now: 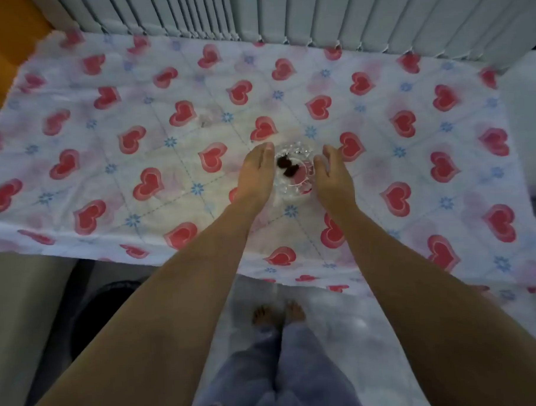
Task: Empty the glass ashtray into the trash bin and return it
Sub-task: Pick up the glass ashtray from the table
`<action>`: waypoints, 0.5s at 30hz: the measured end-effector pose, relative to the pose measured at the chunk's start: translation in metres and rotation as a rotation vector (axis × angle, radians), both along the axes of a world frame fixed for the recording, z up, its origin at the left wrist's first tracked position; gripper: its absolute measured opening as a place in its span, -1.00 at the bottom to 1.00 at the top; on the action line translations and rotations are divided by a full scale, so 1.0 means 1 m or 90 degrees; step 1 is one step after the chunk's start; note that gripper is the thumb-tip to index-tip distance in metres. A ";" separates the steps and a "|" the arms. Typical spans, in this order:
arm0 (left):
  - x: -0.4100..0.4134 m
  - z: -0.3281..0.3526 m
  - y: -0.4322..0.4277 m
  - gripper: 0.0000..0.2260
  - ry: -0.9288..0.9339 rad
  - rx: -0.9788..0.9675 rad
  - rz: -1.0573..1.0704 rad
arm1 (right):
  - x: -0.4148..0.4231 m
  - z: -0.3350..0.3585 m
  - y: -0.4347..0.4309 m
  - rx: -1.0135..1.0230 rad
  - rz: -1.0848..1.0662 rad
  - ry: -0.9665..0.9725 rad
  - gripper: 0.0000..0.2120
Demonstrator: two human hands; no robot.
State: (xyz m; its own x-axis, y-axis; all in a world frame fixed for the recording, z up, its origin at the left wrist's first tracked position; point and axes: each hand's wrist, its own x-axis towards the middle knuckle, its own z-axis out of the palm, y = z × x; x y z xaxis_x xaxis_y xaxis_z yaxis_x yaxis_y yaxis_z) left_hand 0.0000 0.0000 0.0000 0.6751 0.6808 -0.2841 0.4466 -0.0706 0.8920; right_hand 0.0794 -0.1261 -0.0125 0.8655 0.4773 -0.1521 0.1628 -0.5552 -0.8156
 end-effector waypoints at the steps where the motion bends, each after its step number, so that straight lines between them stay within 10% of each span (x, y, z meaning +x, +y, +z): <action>1: 0.004 -0.003 0.000 -0.56 -0.020 -0.014 0.018 | 0.003 -0.004 0.004 0.007 -0.027 0.000 -0.52; 15: 0.034 -0.038 -0.010 -0.59 -0.160 -0.146 0.162 | 0.012 -0.033 0.040 0.007 -0.099 -0.036 -0.49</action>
